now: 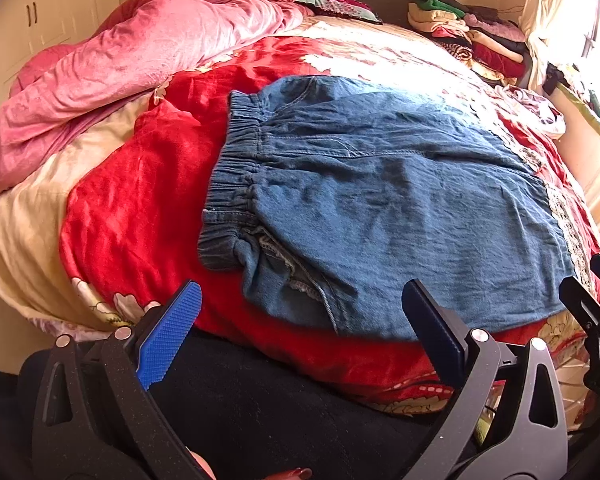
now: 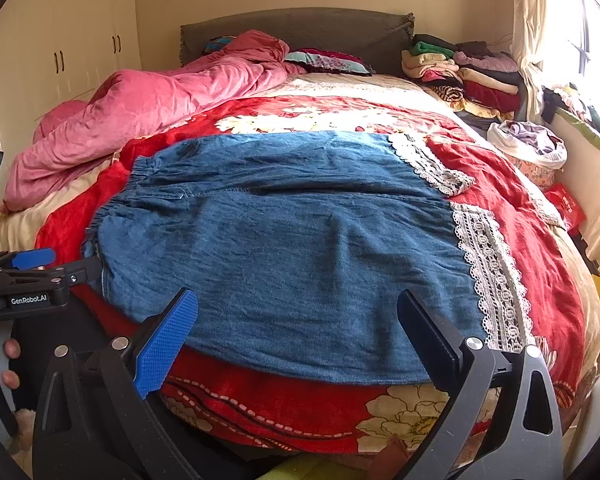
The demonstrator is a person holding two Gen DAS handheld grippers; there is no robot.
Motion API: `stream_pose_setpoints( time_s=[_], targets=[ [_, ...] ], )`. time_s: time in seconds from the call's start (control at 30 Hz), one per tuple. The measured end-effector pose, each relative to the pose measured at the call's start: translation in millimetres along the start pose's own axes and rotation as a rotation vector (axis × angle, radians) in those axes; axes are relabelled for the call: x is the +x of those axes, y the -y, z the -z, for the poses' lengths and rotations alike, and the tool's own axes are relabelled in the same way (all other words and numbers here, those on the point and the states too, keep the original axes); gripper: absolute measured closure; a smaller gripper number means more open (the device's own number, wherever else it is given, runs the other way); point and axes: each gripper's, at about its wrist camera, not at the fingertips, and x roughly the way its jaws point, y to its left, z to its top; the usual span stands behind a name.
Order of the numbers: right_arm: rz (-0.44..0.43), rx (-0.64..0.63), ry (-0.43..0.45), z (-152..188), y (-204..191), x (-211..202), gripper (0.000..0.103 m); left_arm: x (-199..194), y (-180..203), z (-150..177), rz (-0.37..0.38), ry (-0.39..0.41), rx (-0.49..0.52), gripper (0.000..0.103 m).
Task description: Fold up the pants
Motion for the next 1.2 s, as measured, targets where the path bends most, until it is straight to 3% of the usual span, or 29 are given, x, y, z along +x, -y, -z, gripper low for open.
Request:
stream_pose_setpoints(
  time_s=[0.47, 0.67, 0.83, 1.03, 1.2],
  targets=[
    [-0.038, -0.084, 0.014, -58, -8, 48, 0.004, 31, -36, -37, -0.076, -0.014, -0.059, 0.008],
    [-0.094, -0.135, -0.035, -87, -18, 83, 0.004, 43, -50, -65, -0.094, -0.004, -0.073, 0.008],
    [-0.091, -0.176, -0.05, -111, -24, 111, 0.004, 59, -60, -93, -0.114, -0.002, -0.072, 0.008],
    [-0.116, -0.237, -0.089, -140, -30, 150, 0.004, 91, -76, -130, -0.106, -0.033, -0.093, 0.008],
    [-0.082, -0.311, -0.092, -157, -40, 181, 0.004, 115, -84, -149, -0.072, -0.055, -0.093, 0.009]
  ],
)
